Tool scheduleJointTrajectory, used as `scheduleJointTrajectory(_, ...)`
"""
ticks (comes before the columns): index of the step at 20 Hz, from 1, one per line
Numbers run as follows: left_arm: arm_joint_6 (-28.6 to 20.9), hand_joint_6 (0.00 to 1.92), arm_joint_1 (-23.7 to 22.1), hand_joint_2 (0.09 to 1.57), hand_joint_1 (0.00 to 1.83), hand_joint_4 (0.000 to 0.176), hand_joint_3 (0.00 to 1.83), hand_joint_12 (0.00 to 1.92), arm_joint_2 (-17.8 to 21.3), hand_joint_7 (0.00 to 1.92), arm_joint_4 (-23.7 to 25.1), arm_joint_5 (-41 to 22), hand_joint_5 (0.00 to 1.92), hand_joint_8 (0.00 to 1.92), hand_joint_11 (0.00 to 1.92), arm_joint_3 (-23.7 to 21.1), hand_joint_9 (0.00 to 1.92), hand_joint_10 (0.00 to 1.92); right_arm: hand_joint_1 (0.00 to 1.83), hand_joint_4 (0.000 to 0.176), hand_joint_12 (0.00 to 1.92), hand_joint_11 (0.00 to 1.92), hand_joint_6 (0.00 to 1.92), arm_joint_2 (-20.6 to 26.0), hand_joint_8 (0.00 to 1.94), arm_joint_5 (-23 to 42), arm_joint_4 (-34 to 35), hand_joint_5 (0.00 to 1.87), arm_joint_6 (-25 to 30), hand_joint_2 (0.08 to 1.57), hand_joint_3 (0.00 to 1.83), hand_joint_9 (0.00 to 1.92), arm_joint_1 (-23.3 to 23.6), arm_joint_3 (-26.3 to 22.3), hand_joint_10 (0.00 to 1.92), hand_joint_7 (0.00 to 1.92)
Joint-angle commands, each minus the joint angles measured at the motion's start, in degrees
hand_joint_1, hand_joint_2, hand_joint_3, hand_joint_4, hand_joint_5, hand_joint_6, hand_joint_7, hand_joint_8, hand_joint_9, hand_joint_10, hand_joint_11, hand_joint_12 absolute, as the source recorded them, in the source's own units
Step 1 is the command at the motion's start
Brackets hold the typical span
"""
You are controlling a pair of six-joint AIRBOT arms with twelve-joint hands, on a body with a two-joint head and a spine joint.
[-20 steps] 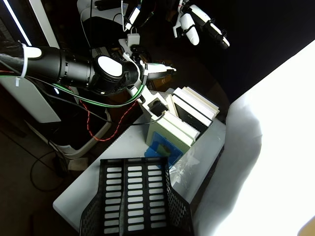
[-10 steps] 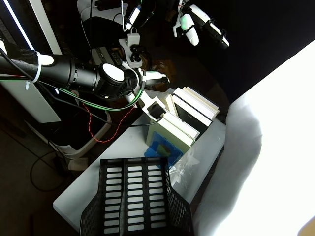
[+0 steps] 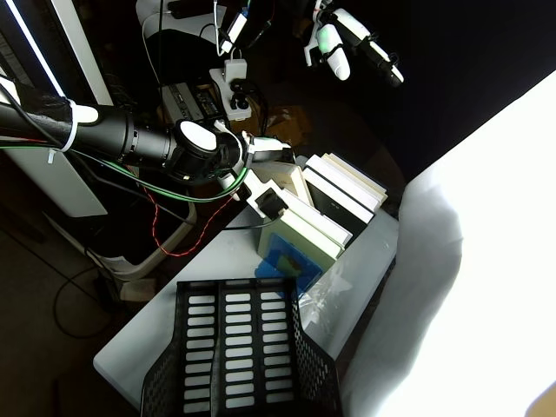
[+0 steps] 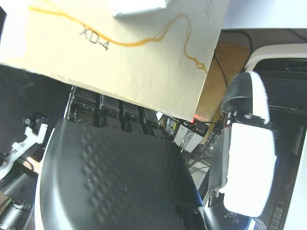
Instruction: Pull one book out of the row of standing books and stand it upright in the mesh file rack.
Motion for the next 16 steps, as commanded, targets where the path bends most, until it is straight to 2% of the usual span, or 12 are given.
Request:
scheduleJointTrajectory(1,-0.28,0.01,-0.03,1.38,0.39,0.0,0.0,0.0,0.41,0.0,-1.0,-7.3,0.05,0.0,0.0,0.17,0.0,0.0,0.74,0.0,0.67,0.0,0.0,0.19,0.0,0.05,1.33,0.0,-0.27,1.03,0.01,0.02,-0.23,0.01,0.01,0.0)
scheduleJointTrajectory(3,-0.28,0.01,-0.03,1.38,0.39,0.0,0.0,0.0,0.44,0.0,-1.0,-7.35,0.05,0.0,0.0,0.13,0.0,0.0,0.77,0.0,0.49,0.0,0.0,0.19,0.0,-0.08,1.33,0.0,-0.27,1.04,0.01,0.01,-0.35,0.13,0.0,0.0)
scheduleJointTrajectory(4,-0.28,0.01,-0.03,1.38,0.39,0.0,0.0,0.0,0.44,0.0,-1.0,-7.4,0.05,0.0,0.0,0.11,0.0,0.0,0.81,0.0,0.57,0.0,0.02,0.09,0.02,-0.08,1.32,0.05,-0.27,1.03,0.0,0.07,-0.49,0.27,0.02,0.08)
scheduleJointTrajectory(5,-0.28,0.01,-0.03,1.38,0.4,0.0,0.0,0.0,0.44,0.0,-1.0,-7.52,0.05,0.0,0.0,0.09,0.0,0.0,0.73,0.0,0.9,0.0,0.05,-0.13,0.04,-0.19,1.32,0.2,-0.27,1.11,0.02,0.25,-0.65,0.57,0.09,0.28)
scheduleJointTrajectory(6,-0.28,0.01,-0.03,1.38,0.41,0.0,0.0,0.0,0.48,0.0,-1.02,-7.56,0.05,0.0,0.0,0.09,0.0,0.0,0.89,0.0,1.21,0.0,0.09,-0.5,0.08,-0.45,1.16,0.33,-0.27,1.16,0.02,0.38,-0.92,1.02,0.16,0.43)
scheduleJointTrajectory(7,-0.28,0.01,-0.03,1.38,0.41,0.0,0.0,0.0,0.51,0.0,-1.04,-7.55,0.05,0.0,0.0,0.14,0.0,0.0,1.23,0.0,1.47,0.14,0.22,-0.8,1.06,-1.23,0.8,0.63,-0.27,1.21,0.0,0.65,-1.29,1.4,0.35,0.71)
scheduleJointTrajectory(8,-0.28,0.01,-0.03,1.39,0.43,0.0,0.0,0.0,0.59,0.0,-1.0,-7.56,0.05,0.0,0.0,0.15,0.0,0.0,1.2,0.0,1.68,0.32,0.96,-0.93,1.26,-1.82,-0.22,0.78,-0.27,1.21,0.0,0.71,-1.33,1.75,0.89,0.83)
scheduleJointTrajectory(9,-0.28,0.0,-0.03,1.39,0.46,0.0,0.0,0.0,0.63,0.0,-0.98,-7.6,0.05,0.0,0.0,0.14,0.0,0.0,1.16,0.0,1.87,1.08,1.09,-0.95,1.81,-2.28,-0.86,0.91,-0.27,1.17,0.0,1.13,-1.34,1.81,1.71,1.04)
scheduleJointTrajectory(11,-0.28,0.0,-0.03,1.4,0.44,0.0,0.0,0.0,0.64,0.0,-1.0,-7.62,0.05,0.0,0.0,0.15,0.0,0.0,1.12,0.0,1.92,1.15,1.32,-0.99,1.94,-2.75,-2.2,0.82,-0.27,1.22,0.0,1.09,-1.34,1.82,1.92,1.08)
scheduleJointTrajectory(14,-0.28,0.0,-0.03,1.4,0.4,0.0,0.0,0.0,0.62,0.0,-1.0,-7.71,0.05,0.0,0.0,0.23,0.0,0.0,1.13,0.0,1.92,1.18,1.24,-0.98,1.94,-2.81,-2.43,0.88,-0.27,1.25,0.0,1.15,-1.34,2.01,1.92,1.14)
scheduleJointTrajectory(15,-0.28,0.0,-0.03,1.39,0.41,0.0,0.0,0.0,0.57,0.0,-1.01,-7.75,0.05,0.0,0.0,0.25,0.0,0.0,1.26,0.0,1.92,1.26,1.67,-0.98,1.94,-2.78,-2.52,1.04,-0.27,1.25,0.0,1.23,-1.34,2.04,1.92,1.22)
scheduleJointTrajectory(16,-0.28,0.0,-0.03,1.39,0.41,0.0,0.0,0.0,0.56,0.0,-1.01,-7.76,0.05,0.0,0.0,0.26,0.0,0.0,1.26,0.0,1.92,1.26,1.67,-0.98,1.94,-2.64,-2.78,1.04,-0.27,1.25,0.0,1.23,-1.34,2.09,1.92,1.22)
